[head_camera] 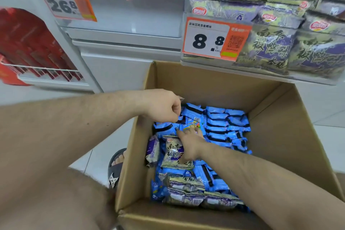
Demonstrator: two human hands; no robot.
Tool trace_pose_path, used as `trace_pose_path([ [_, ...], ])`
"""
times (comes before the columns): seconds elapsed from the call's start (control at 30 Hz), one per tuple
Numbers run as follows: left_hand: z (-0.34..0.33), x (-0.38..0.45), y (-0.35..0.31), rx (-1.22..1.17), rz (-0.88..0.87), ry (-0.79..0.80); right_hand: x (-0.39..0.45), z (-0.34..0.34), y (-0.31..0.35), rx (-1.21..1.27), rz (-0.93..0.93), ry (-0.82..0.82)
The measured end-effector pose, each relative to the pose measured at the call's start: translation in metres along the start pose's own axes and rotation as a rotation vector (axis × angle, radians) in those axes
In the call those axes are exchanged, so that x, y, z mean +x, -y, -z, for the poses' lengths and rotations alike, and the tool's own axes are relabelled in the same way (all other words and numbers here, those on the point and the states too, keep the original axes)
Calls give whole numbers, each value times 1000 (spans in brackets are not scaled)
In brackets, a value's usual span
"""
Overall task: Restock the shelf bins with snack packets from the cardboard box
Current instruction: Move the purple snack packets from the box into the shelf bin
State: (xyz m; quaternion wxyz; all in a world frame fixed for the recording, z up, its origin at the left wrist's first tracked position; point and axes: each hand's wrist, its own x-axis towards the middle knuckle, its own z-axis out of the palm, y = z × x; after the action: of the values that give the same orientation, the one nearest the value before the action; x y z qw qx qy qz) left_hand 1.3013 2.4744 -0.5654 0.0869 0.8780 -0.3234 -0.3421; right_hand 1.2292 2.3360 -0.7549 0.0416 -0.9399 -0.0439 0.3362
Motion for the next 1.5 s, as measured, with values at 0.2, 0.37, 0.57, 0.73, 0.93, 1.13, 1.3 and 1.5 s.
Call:
trace_pose_path([
  [0.2,-7,3,7,-3,19,1,-30,7,-7,46,58,-130],
  [0.37,-19,5,-1,-240,70,5,-68,57,-15,754,0,-243],
  [0.57,-18,3,9,-629,122,223,-78,85,-14,1573,198,3],
  [0.73,-15,-1,9,-568,167,159,-76,38,-30,1152,-219,60],
  [0.93,-11,-4,4,-566,180,94,-68,-16,-7,563,-90,362],
  [1.13,-5,-7,4,-639,178,53,-62,-30,9,245,-3,343],
  [1.3,-3,-5,7,-758,180,34,-83,22,-13,355,-98,255],
  [1.5,-1,4,13,-969,238,-172,-154,74,-59,346,-170,-377],
])
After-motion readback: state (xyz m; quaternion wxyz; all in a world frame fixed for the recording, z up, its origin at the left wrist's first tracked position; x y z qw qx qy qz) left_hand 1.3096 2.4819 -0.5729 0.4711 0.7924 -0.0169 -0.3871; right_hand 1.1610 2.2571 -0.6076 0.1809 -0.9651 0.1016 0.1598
